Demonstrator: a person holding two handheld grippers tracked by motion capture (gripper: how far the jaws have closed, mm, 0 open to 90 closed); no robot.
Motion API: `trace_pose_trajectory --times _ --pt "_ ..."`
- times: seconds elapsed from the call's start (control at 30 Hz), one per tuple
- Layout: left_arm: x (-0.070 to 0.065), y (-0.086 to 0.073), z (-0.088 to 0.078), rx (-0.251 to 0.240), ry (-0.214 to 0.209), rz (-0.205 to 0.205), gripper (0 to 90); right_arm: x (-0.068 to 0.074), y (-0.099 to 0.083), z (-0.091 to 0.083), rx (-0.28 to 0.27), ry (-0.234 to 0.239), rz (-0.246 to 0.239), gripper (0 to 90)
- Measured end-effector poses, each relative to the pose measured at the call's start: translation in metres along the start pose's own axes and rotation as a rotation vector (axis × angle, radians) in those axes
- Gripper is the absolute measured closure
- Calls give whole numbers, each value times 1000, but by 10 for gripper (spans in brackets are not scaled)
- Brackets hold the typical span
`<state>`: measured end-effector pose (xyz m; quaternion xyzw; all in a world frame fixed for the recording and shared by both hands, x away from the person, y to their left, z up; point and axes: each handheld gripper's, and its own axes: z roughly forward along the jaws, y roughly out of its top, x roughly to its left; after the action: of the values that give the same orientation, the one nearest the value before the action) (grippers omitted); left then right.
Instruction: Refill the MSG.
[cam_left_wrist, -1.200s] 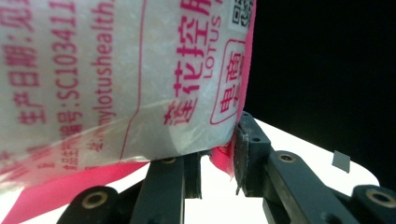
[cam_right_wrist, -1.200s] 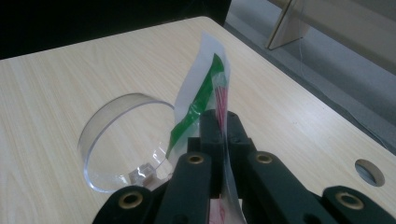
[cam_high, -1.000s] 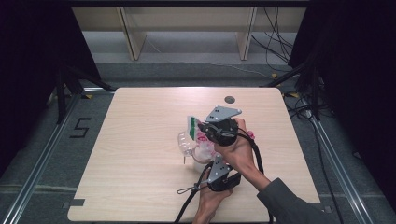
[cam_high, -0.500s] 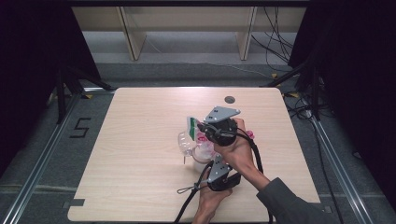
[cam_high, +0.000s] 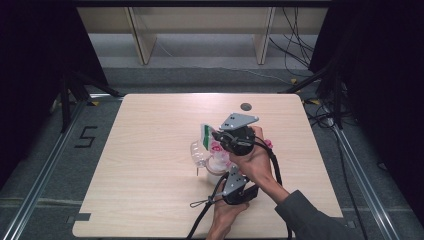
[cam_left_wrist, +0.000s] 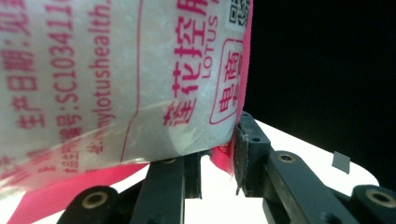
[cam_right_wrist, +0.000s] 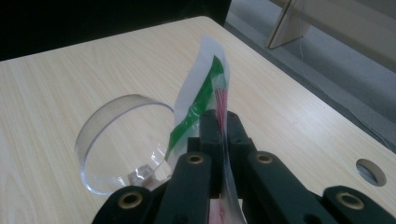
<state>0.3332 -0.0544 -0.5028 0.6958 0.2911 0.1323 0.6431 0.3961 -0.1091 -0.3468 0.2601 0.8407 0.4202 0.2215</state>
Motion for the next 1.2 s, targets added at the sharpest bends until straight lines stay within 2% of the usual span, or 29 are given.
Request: trace_pose_trajectory --times 0.07,0.1,0.2,0.3,0.37,0.4,0.5,0.57,0.63,0.67,0.7,0.73,0.8,0.87,0.93,1.0,1.13,1.2 --pt "1 -1 1 -9 -12 -4 741 1 -1 2 -3 -8 2 900" --pt "1 -1 1 -11 -11 -5 742 1 0 3 -2 -6 -22 900" --pt "1 0 0 -8 -1 -1 742 2 1 2 7 10 -2 900" --pt "0 -1 0 -11 2 -9 742 2 1 4 5 -5 -26 900" --pt "1 0 -1 -15 3 -4 742 2 2 3 5 -1 -21 900" --pt "1 0 -1 -13 4 -5 743 2 2 2 -2 -4 1 900" --pt "1 -1 0 -11 5 -7 743 4 1 5 17 -7 -27 900" --pt "1 0 -1 -13 5 -5 743 3 2 4 7 -2 -28 900" --pt "1 0 0 -13 3 -7 743 3 2 4 1 -8 -7 900" --pt "0 0 0 -14 3 -7 743 4 2 4 7 -10 -15 900" --pt "0 0 0 -15 3 -7 743 3 2 4 22 11 -33 900" --pt "1 0 0 -14 5 -6 743 3 2 4 4 -7 -32 900" --pt "1 0 0 -14 2 -6 743 3 2 4 2 -5 -7 900" --pt "1 0 0 -13 2 -6 742 4 2 4 13 -4 -2 900" --pt "1 0 0 -15 2 -7 743 3 2 4 14 2 -13 900" --pt "0 0 0 -14 2 -5 743 3 2 4 3 -12 -24 900" --pt "0 0 0 -15 2 -6 743 3 2 4 10 0 -9 900" --pt "1 0 0 -14 4 -5 743 3 2 5 6 -9 -32 900"
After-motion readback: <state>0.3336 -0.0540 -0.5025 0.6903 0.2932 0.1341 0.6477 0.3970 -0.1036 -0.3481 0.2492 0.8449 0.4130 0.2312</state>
